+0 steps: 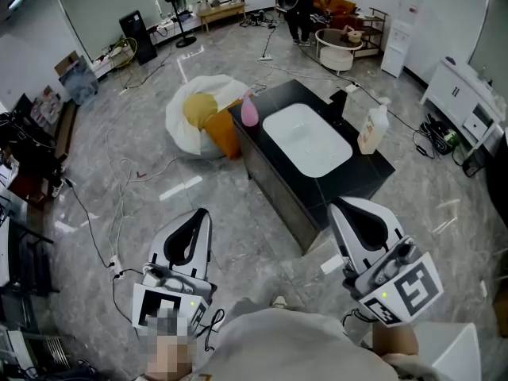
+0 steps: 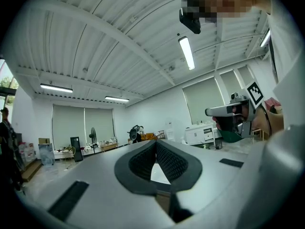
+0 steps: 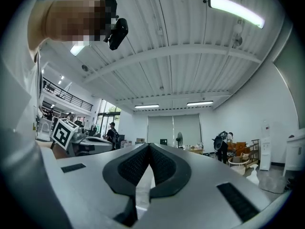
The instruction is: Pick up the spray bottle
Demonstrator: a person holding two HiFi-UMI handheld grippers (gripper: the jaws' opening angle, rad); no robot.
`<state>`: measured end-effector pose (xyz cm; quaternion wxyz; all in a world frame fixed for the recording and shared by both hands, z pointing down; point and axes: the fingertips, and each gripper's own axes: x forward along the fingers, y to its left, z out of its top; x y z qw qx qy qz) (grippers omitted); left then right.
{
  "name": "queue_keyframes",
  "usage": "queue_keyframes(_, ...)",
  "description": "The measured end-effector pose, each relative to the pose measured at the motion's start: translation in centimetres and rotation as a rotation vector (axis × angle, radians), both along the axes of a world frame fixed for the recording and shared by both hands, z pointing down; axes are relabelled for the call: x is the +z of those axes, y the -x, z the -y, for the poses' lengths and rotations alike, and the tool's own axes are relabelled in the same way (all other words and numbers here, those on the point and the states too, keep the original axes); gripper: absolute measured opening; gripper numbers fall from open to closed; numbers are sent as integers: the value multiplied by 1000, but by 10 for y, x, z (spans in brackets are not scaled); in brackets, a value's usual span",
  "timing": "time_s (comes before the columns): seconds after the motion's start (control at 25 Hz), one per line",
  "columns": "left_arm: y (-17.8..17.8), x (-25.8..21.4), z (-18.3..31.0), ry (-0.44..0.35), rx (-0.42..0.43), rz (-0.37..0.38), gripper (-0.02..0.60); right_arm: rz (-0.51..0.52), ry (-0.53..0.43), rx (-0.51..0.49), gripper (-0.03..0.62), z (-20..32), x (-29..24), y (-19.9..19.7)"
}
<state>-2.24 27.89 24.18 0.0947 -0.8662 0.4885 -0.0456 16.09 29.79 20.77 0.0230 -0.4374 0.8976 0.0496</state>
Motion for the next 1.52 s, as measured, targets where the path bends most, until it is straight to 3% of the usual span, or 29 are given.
queue_keyframes(0.2, 0, 2, 0, 6, -6, 11, 20, 16, -31, 10, 33, 0, -3, -3)
queue_keyframes(0.24, 1, 2, -1, 9, -7, 13, 20, 25, -38, 14, 62, 0, -5, -4)
queue_keyframes(0.28, 1, 3, -1, 10, -8, 14, 20, 34, -41, 14, 148, 0, -7, -6)
queue_keyframes(0.32, 0, 3, -2, 10, -9, 16, 20, 39, -41, 15, 188, 0, -7, -8)
queue_keyframes(0.6, -8, 6, 3, 9, -2, 40, 20, 24, -21, 28, 239, 6, 4, -15)
queue_keyframes(1.04, -4, 20, 41, 0, -4, 31, 20, -29, -24, 62, 249, 45, 20, -12)
queue_keyframes(1.52, 29, 31, 149, -12, 2, 16, 20, -66, 1, 59, 249, 163, 40, 32)
